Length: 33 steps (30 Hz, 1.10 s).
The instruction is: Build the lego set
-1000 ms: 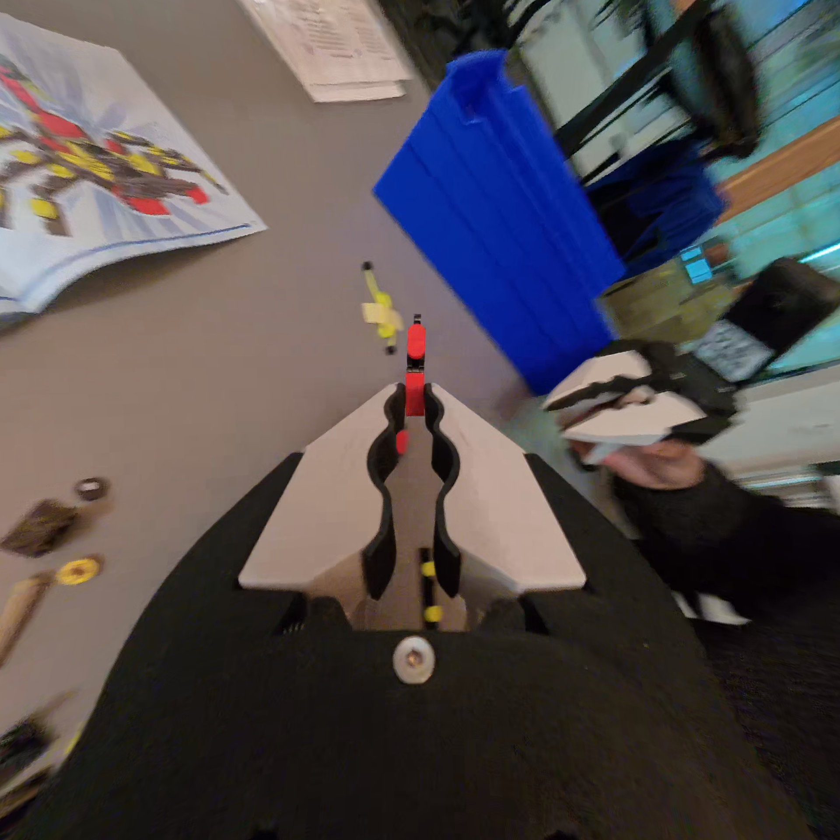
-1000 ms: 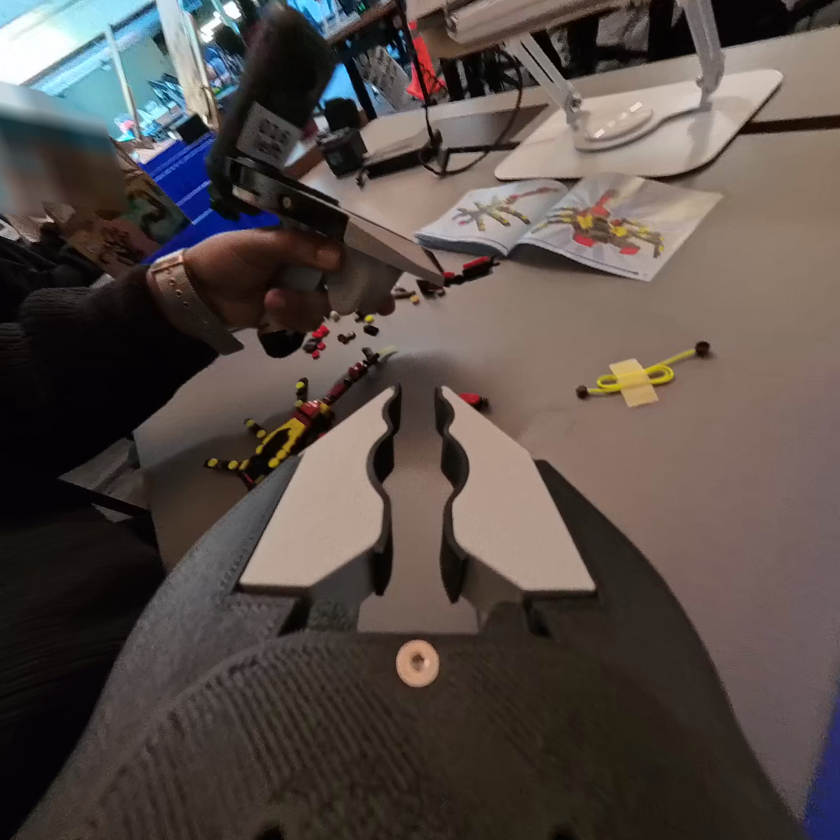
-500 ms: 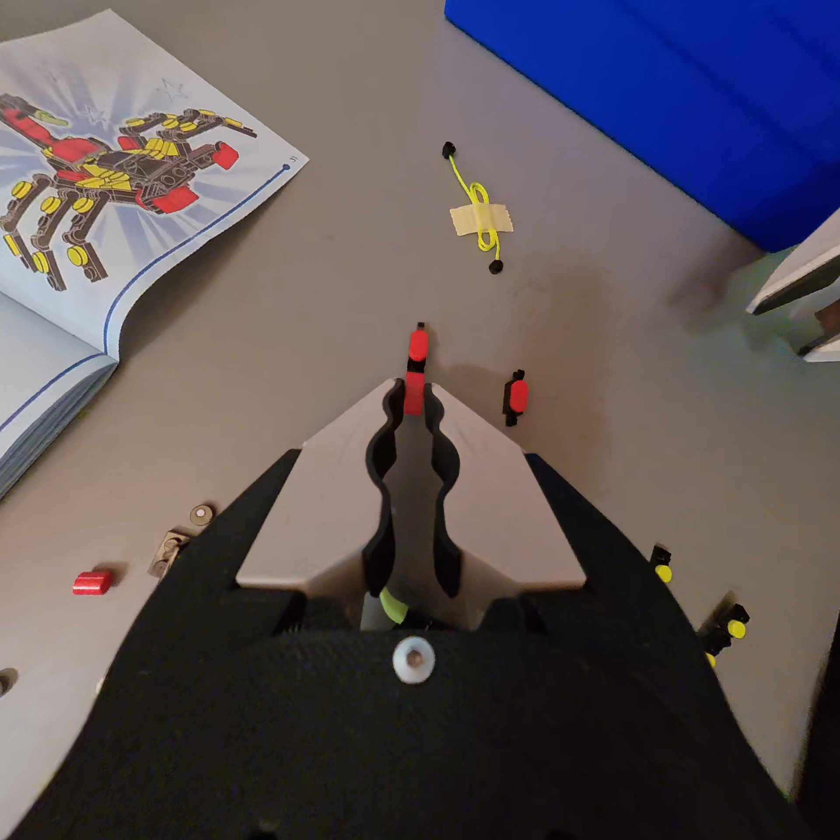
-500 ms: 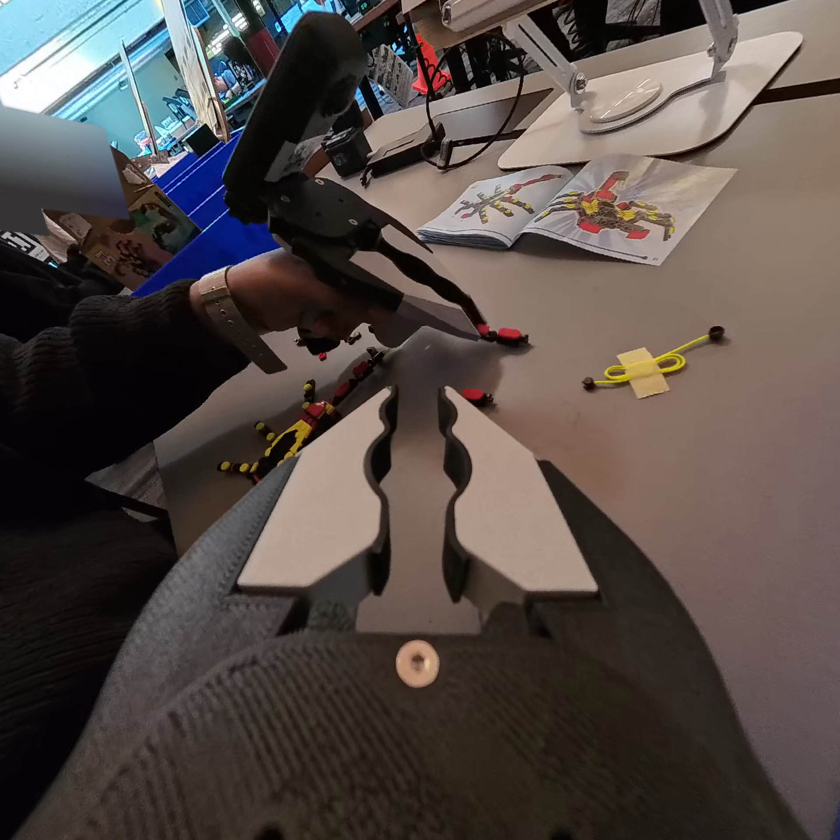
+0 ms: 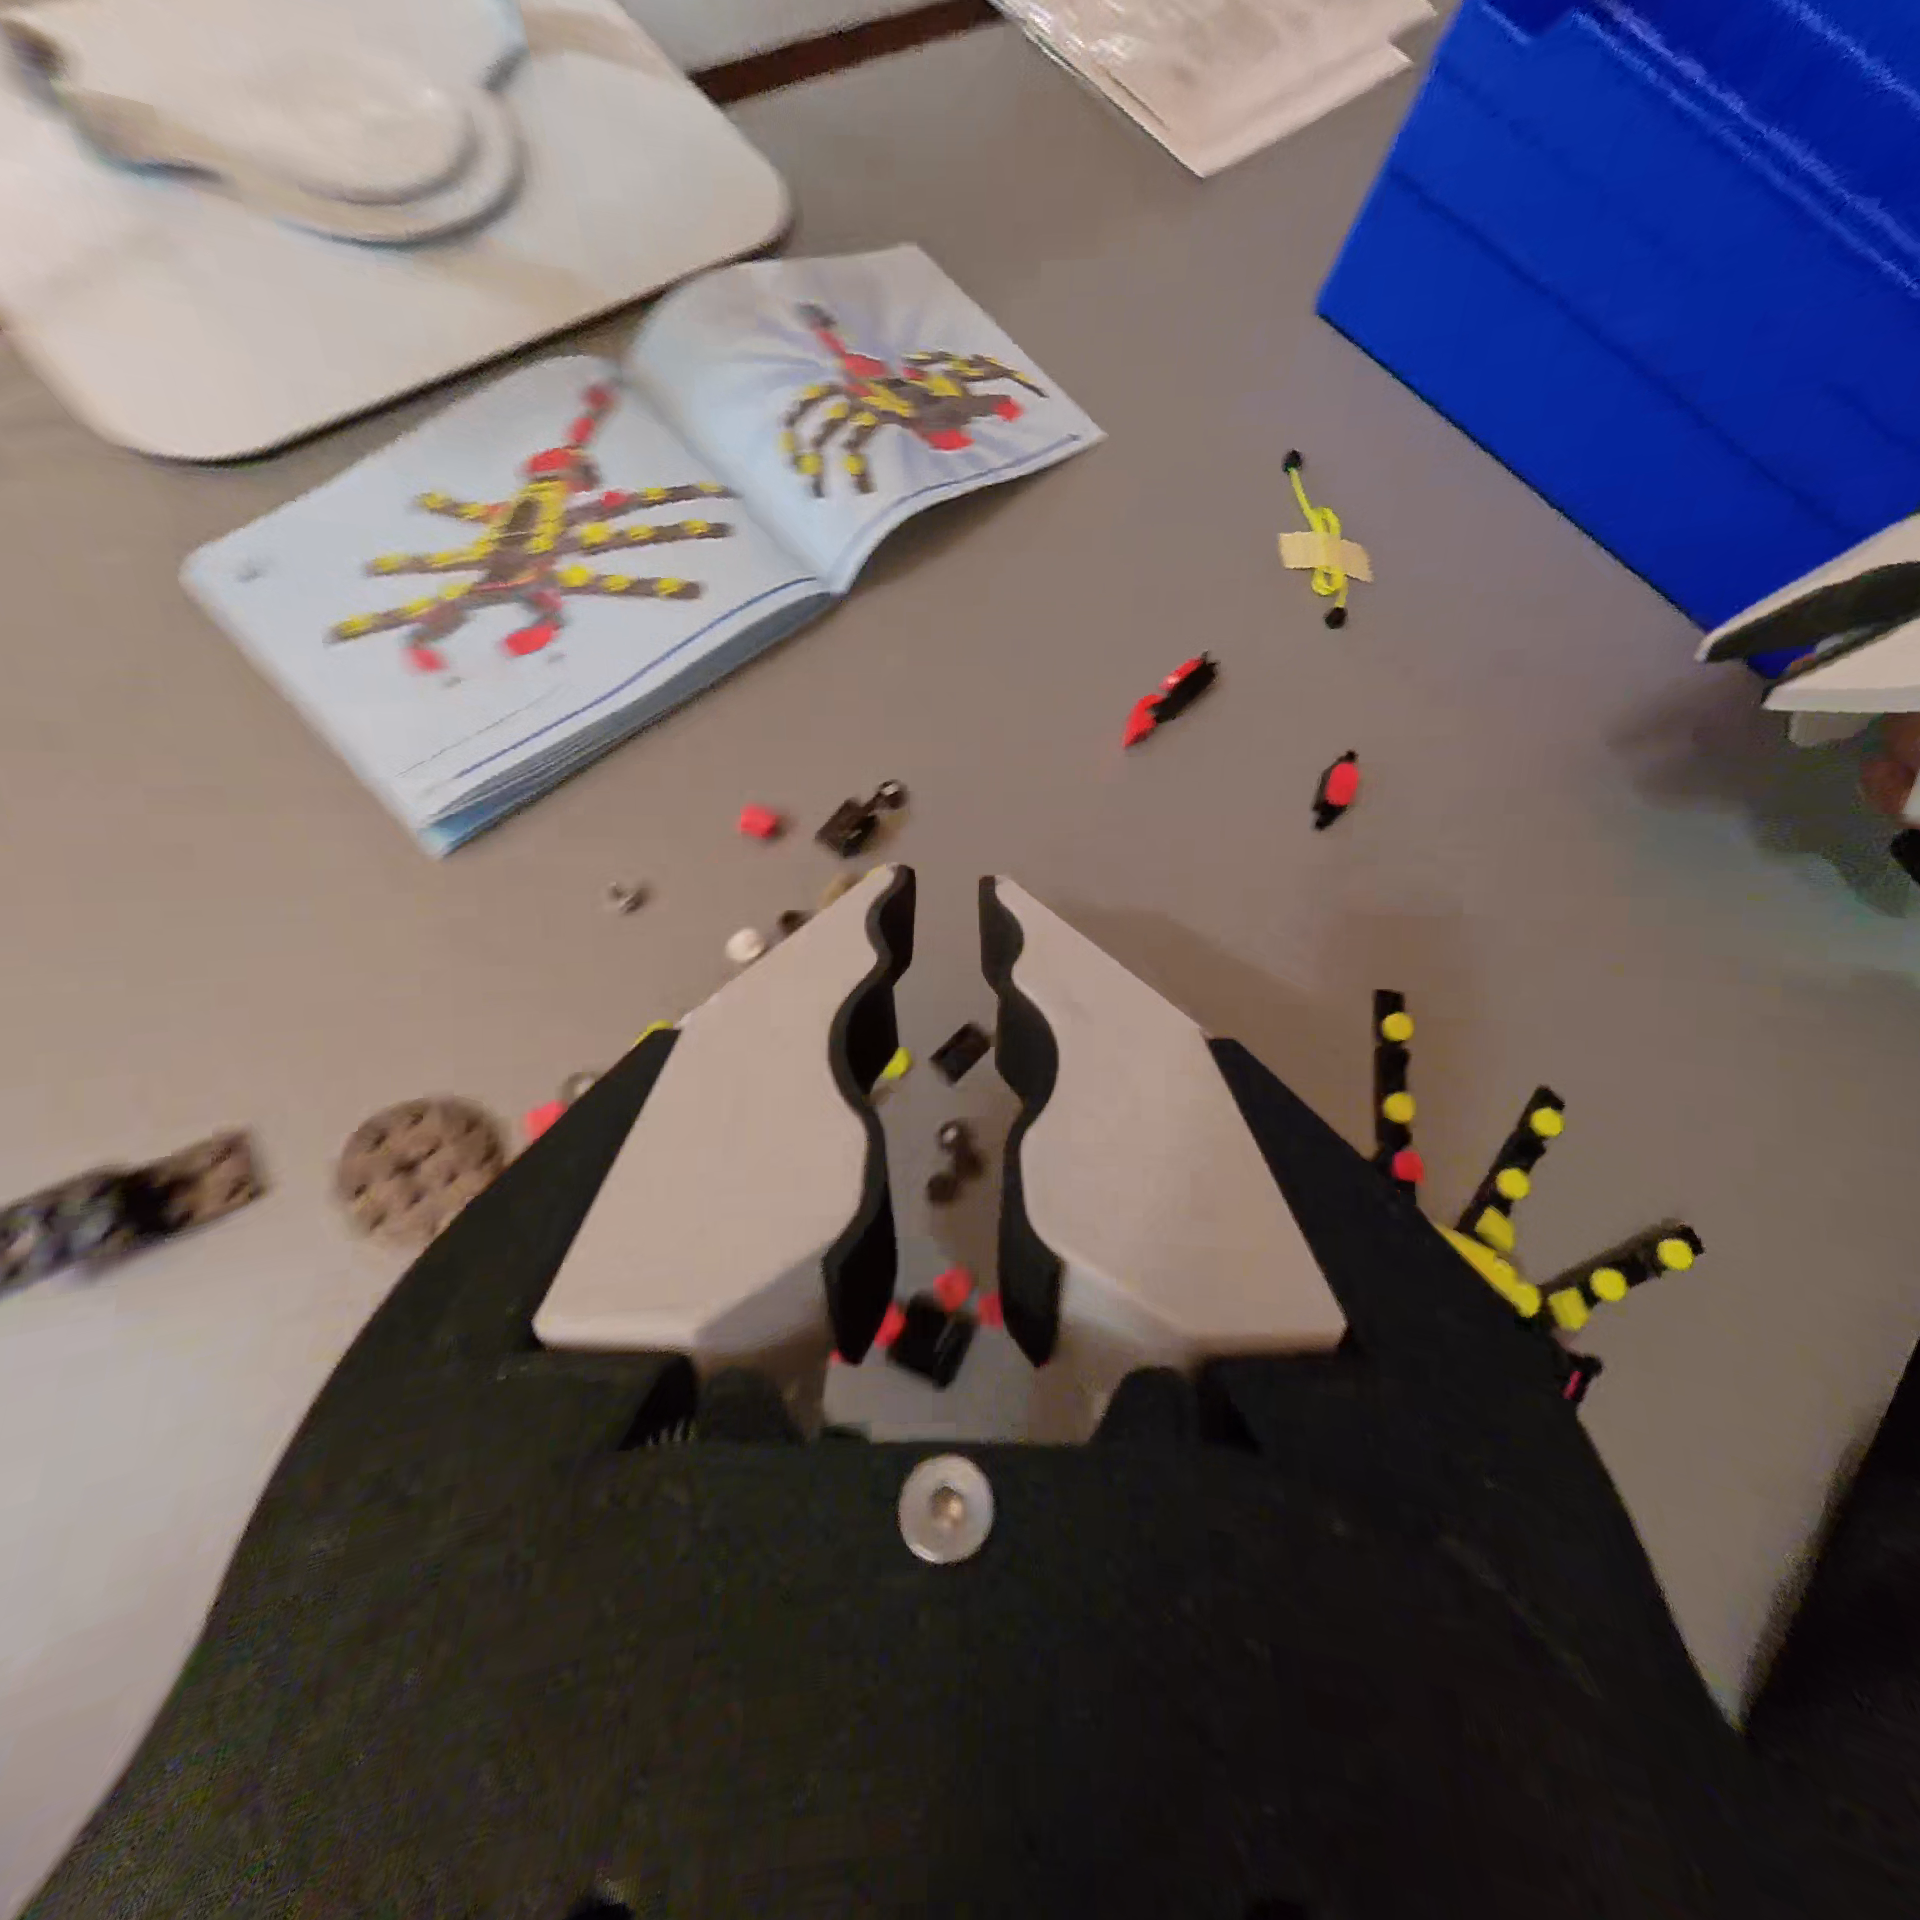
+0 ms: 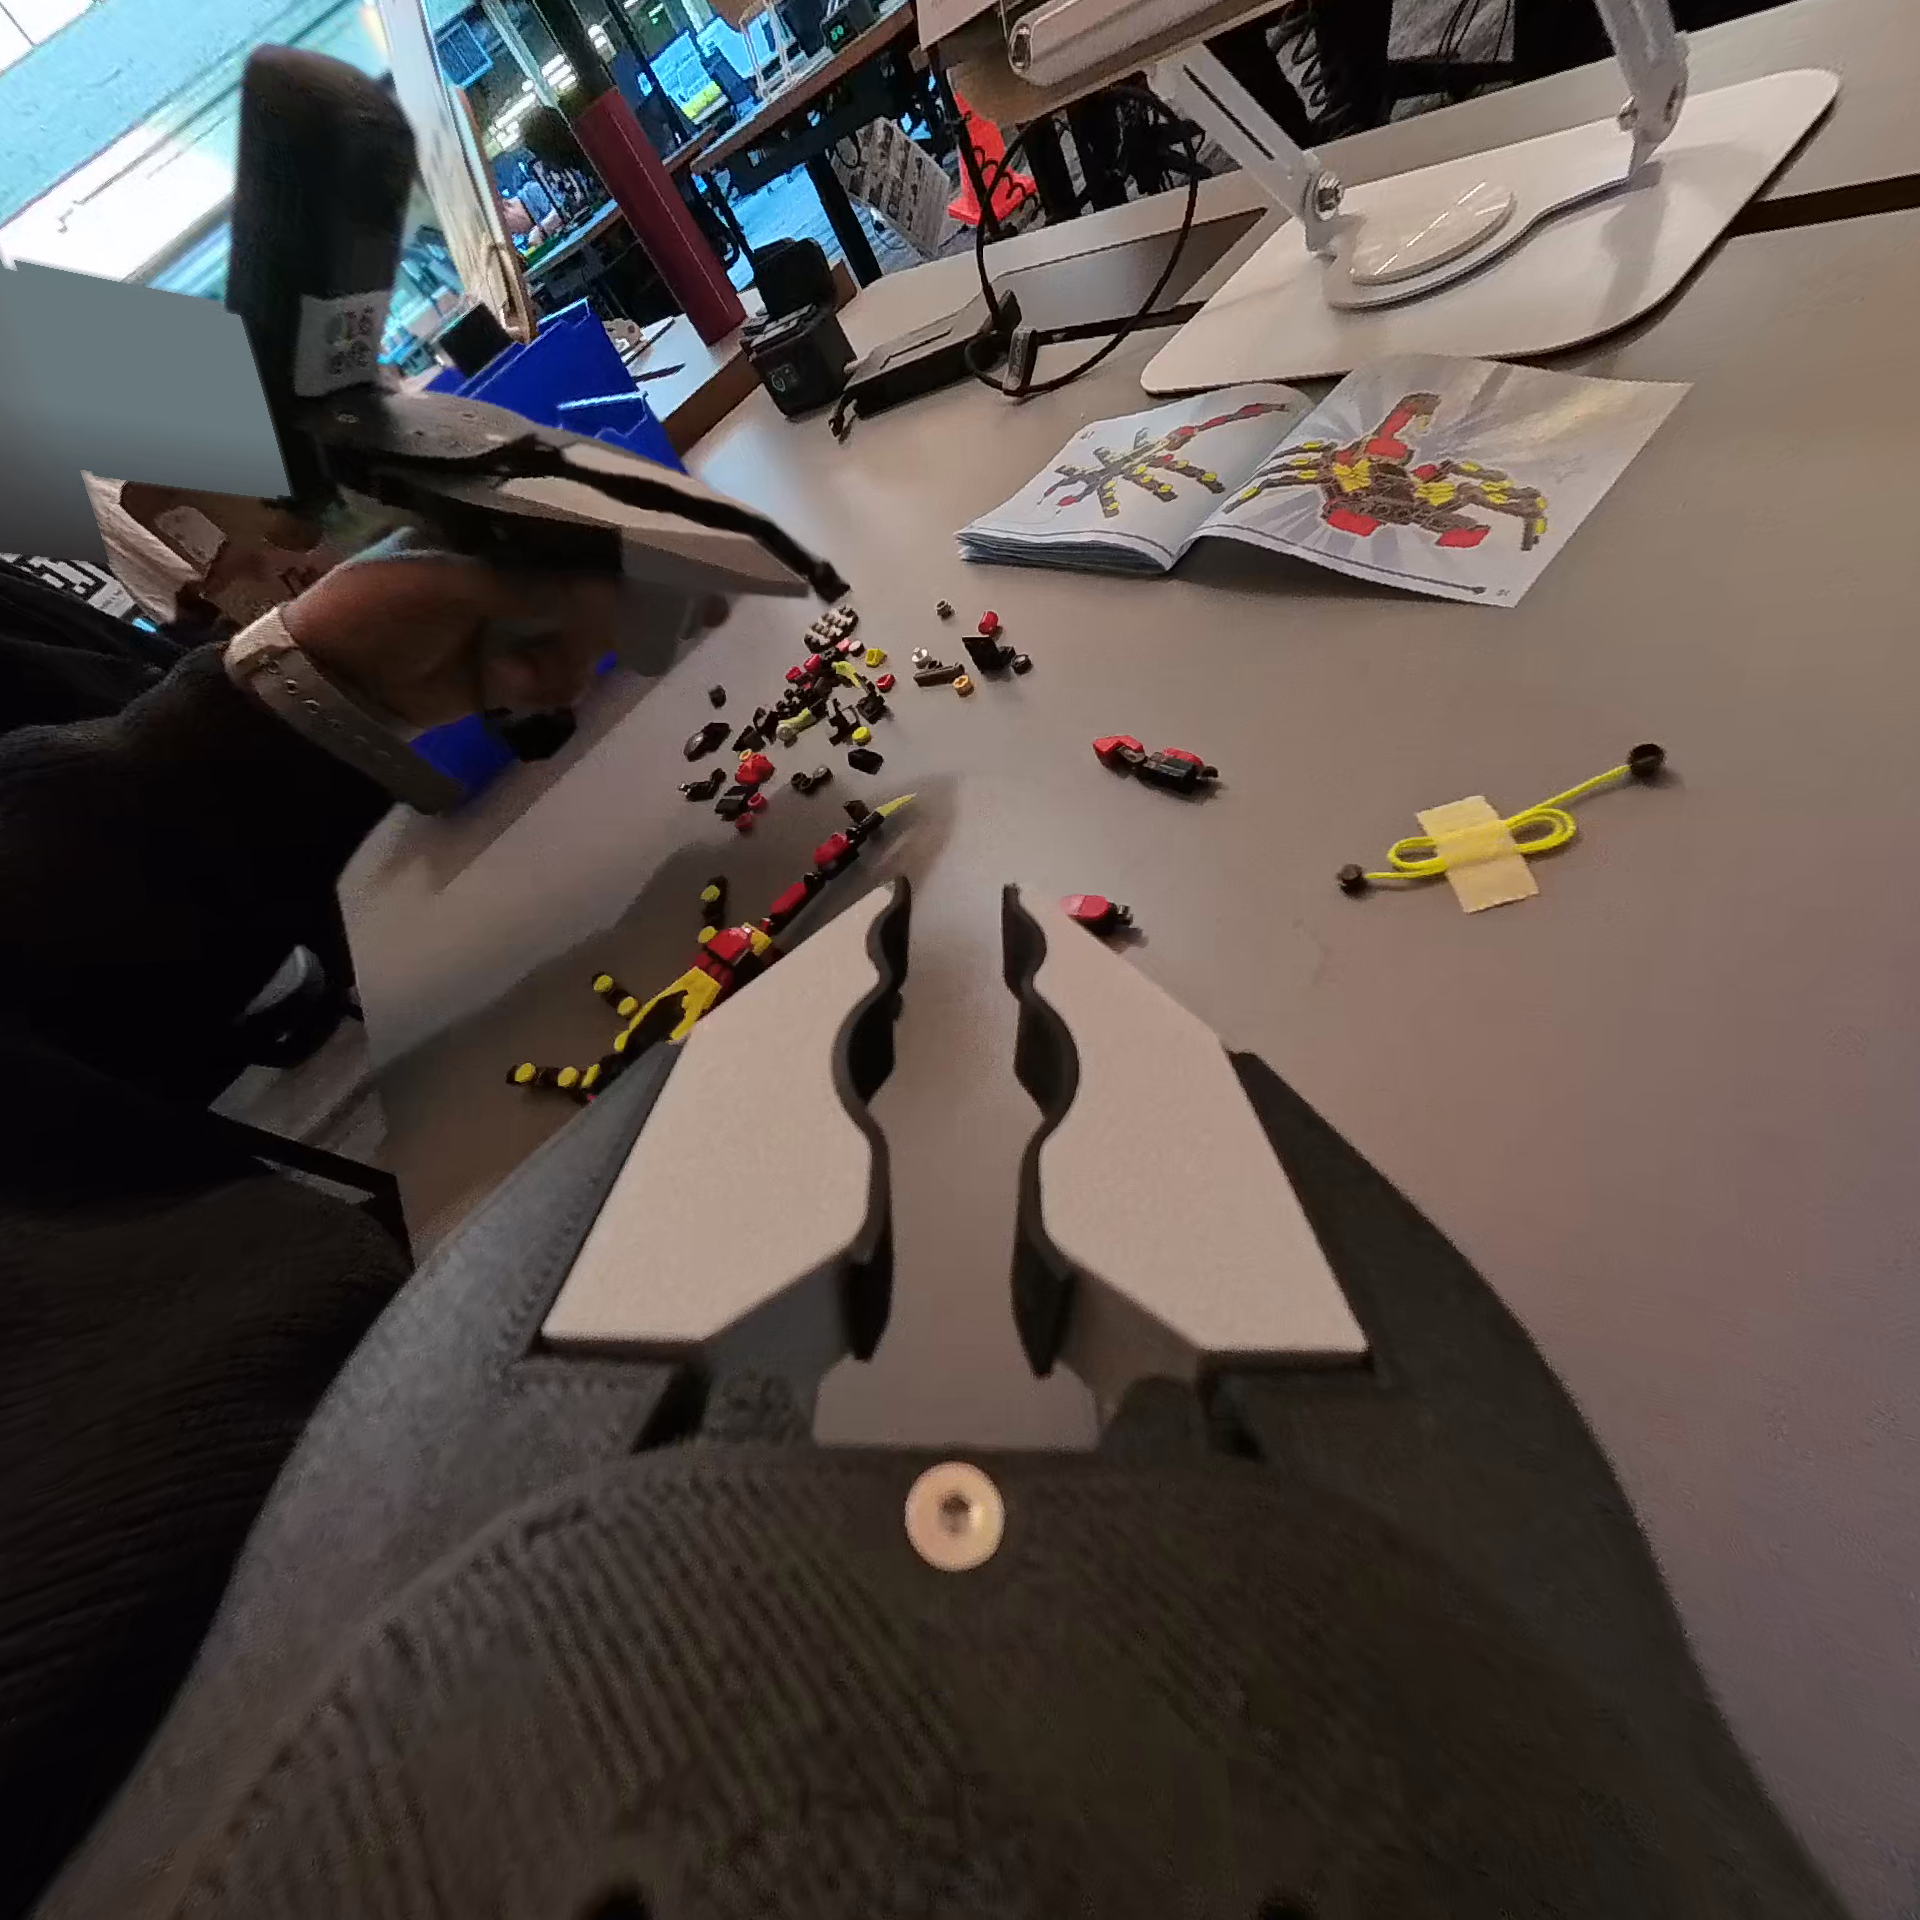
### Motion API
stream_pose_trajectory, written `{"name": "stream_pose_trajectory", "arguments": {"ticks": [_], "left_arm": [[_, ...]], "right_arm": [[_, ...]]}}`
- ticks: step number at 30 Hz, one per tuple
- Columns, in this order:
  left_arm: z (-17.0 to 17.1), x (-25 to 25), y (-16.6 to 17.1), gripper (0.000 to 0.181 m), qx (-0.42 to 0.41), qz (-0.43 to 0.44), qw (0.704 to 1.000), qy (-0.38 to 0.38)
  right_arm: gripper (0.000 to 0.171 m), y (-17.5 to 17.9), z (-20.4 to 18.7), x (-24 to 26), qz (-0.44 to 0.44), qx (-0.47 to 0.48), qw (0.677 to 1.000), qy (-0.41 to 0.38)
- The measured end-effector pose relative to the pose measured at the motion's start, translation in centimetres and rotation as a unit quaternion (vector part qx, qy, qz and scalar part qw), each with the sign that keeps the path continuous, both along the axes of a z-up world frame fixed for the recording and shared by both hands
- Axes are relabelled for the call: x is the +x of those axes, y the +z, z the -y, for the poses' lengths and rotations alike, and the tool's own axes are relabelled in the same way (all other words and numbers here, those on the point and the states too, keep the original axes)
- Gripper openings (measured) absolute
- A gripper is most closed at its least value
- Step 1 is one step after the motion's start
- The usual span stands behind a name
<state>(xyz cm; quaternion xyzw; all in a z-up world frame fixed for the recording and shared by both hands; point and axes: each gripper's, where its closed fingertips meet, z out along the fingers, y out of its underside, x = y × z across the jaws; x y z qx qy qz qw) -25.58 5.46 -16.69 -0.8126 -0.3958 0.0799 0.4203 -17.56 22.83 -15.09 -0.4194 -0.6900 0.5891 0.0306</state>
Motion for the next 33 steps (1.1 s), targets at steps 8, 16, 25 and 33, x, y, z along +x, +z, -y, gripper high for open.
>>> {"name": "stream_pose_trajectory", "arguments": {"ticks": [8,16,25,33], "left_arm": [[-3.9,0.8,-1.6,0.017,0.009,0.021,0.998,-0.059],[-10.9,-2.0,-5.9,0.022,-0.160,-0.030,0.977,-0.138],[-11.4,-1.3,-6.8,0.015,-0.175,-0.020,0.971,-0.162],[-11.7,-1.0,-6.4,0.005,-0.180,-0.052,0.966,-0.176]], "right_arm": [[0.015,-0.3,0.9,-0.1,-0.004,0.014,1.000,0.011],[0.015,-0.4,1.7,0.1,-0.019,0.033,0.999,0.027],[0.016,0.0,1.2,-0.1,-0.003,0.002,1.000,0.021],[0.017,-0.1,1.2,-0.2,-0.003,0.005,1.000,0.019]]}}
